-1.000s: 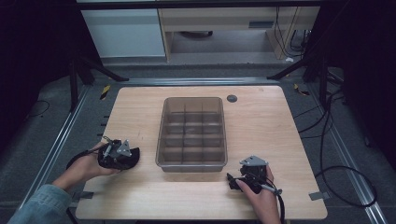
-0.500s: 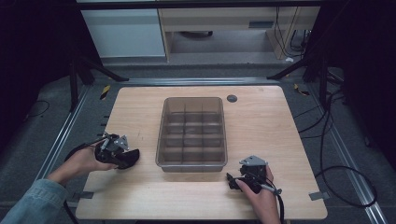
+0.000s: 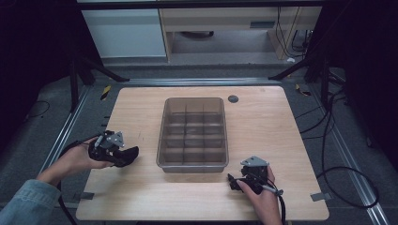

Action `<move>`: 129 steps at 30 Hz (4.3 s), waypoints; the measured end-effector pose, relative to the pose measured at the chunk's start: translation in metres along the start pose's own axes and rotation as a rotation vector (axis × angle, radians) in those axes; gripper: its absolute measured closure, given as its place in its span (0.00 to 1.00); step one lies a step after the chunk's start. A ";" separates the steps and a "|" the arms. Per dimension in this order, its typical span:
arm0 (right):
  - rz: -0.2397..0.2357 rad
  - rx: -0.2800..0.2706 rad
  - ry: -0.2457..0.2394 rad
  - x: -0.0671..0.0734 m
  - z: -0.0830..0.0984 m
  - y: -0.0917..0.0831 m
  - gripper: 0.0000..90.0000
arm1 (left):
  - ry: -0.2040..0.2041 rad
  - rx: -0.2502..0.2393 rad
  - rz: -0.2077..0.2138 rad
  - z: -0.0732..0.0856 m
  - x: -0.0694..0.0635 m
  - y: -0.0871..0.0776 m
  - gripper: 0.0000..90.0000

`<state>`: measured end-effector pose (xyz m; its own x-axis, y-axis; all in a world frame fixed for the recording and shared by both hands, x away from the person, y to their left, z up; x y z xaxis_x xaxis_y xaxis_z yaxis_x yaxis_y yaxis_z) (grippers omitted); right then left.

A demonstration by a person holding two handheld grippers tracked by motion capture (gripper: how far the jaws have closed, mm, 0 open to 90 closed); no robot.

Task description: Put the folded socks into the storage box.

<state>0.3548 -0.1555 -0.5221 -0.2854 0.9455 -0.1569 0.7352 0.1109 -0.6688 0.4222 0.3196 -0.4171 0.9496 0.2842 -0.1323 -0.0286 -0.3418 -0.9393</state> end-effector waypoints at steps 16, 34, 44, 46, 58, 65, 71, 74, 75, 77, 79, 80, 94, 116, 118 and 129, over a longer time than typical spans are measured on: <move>0.001 0.000 0.000 0.000 0.000 0.000 0.02 | 0.071 0.004 -0.007 -0.034 -0.016 -0.029 0.71; 0.001 0.000 -0.002 0.000 0.000 0.000 0.02 | 0.153 -0.020 -0.010 -0.086 -0.031 -0.056 0.71; 0.001 0.000 -0.002 0.000 0.000 0.000 0.02 | 0.178 -0.019 -0.005 -0.107 -0.037 -0.058 0.71; 0.001 0.000 -0.001 0.000 0.000 0.000 0.02 | 0.195 -0.008 -0.007 -0.113 -0.038 -0.060 0.71; -0.005 -0.001 -0.006 0.000 -0.001 0.001 0.02 | 0.244 0.025 0.007 -0.146 -0.048 -0.059 0.71; -0.005 0.000 -0.005 0.000 -0.001 0.000 0.02 | 0.259 0.036 0.007 -0.160 -0.051 -0.056 0.71; -0.007 -0.001 -0.007 0.000 0.000 0.000 0.02 | 0.267 0.051 0.020 -0.170 -0.051 -0.049 0.71; -0.007 -0.004 -0.008 0.000 0.000 0.000 0.02 | 0.272 0.060 0.026 -0.174 -0.051 -0.045 0.71; -0.007 -0.003 -0.006 0.000 0.000 0.000 0.02 | 0.272 0.060 0.031 -0.175 -0.051 -0.044 0.71; -0.007 -0.003 -0.008 0.000 0.000 0.000 0.02 | 0.273 0.068 0.037 -0.177 -0.050 -0.041 0.71; -0.007 -0.002 -0.006 0.000 0.000 0.000 0.02 | 0.271 0.077 0.034 -0.178 -0.049 -0.039 0.71; -0.007 -0.002 -0.006 0.000 0.000 0.000 0.02 | 0.270 0.083 0.036 -0.178 -0.048 -0.038 0.71; -0.007 -0.002 -0.006 0.000 0.000 0.000 0.02 | 0.269 0.138 0.075 -0.182 -0.047 -0.010 0.71; -0.008 -0.003 -0.010 0.000 0.000 0.000 0.02 | 0.235 0.205 0.132 -0.181 -0.040 0.024 0.70; -0.008 -0.003 -0.010 0.000 0.000 0.000 0.02 | 0.233 0.215 0.139 -0.181 -0.039 0.027 0.70; -0.009 -0.004 -0.013 0.000 0.000 0.000 0.02 | 0.223 0.237 0.158 -0.181 -0.039 0.037 0.69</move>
<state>0.3549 -0.1556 -0.5223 -0.3002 0.9403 -0.1604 0.7349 0.1208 -0.6673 0.4408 0.1334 -0.3890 0.9717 0.0331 -0.2340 -0.2273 -0.1412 -0.9635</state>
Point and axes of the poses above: each handheld gripper's, and its own axes: y roughly forward along the jaws, z roughly out of its underside, x roughly to its left, the point moved 1 cm from there along y, roughly forward along the jaws, and after that the axes turned 13 degrees about z, right-handed, at the moved point
